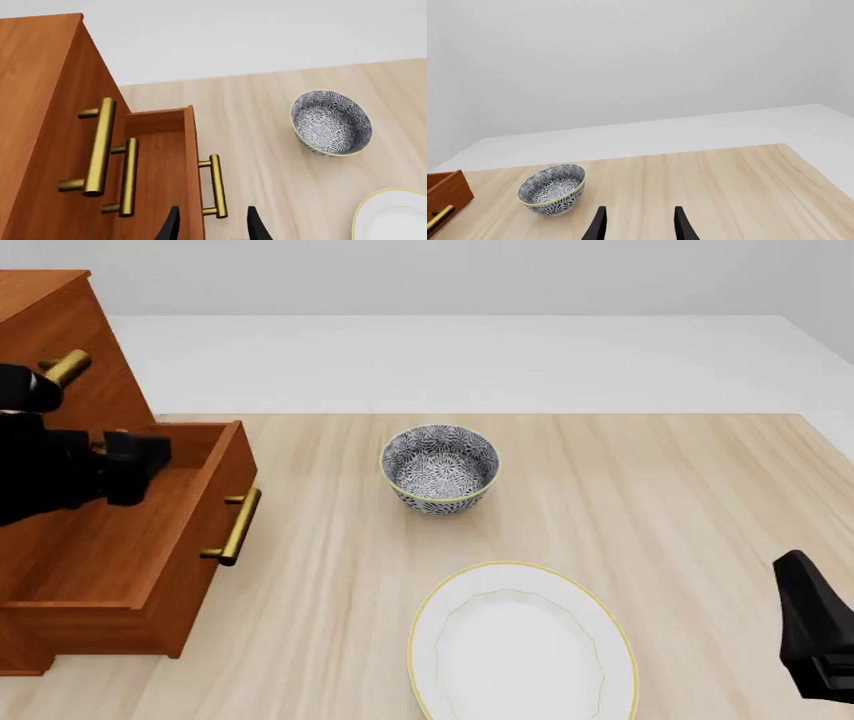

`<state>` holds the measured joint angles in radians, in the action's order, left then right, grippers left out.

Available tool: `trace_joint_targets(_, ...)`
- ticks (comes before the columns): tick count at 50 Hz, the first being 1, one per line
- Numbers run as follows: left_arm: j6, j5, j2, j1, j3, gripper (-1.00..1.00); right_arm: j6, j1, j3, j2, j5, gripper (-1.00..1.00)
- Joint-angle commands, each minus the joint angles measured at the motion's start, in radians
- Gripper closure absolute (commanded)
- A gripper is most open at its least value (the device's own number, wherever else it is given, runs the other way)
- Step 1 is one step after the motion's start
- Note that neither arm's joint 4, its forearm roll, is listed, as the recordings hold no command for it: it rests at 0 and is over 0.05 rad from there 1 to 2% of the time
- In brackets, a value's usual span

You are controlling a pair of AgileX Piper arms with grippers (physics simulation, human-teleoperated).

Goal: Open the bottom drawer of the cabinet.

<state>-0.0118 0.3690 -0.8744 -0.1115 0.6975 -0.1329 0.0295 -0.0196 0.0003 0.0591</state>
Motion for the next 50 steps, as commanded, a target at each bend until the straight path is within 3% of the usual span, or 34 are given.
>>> trace_joint_targets(1,0.037,-0.068,-0.037,0.030,-0.068,-1.00,0.000,-0.001,0.002,0.000,0.000,-1.00)
trace_joint_targets(23,0.046,-0.217,-0.127,0.072,-0.174,-1.00,0.003,-0.002,-0.001,0.000,-0.005,-1.00)
trace_joint_targets(50,0.037,-0.444,-0.369,0.090,-0.241,-1.00,0.009,-0.003,-0.008,0.001,-0.015,-1.00)
